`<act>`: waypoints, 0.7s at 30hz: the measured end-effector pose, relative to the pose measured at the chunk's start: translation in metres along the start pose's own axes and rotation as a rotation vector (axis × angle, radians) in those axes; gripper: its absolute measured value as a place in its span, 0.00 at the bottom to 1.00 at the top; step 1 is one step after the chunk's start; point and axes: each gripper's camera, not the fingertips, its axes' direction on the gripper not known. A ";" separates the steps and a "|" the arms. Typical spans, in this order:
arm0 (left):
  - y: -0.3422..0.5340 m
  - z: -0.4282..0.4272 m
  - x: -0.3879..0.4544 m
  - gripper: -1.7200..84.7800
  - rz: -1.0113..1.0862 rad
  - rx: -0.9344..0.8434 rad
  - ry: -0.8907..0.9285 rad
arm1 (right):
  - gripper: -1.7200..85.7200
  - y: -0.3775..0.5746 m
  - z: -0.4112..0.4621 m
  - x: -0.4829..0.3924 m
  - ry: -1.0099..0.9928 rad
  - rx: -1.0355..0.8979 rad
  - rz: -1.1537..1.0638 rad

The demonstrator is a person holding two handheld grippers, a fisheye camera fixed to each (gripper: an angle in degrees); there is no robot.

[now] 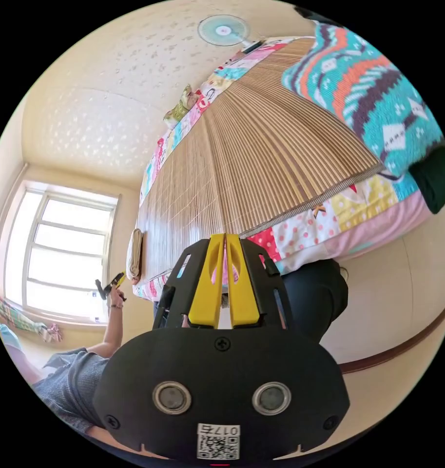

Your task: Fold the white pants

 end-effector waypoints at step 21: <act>0.022 0.098 0.001 0.01 0.035 -0.616 0.425 | 0.02 0.017 -0.011 0.037 -0.147 -0.082 0.194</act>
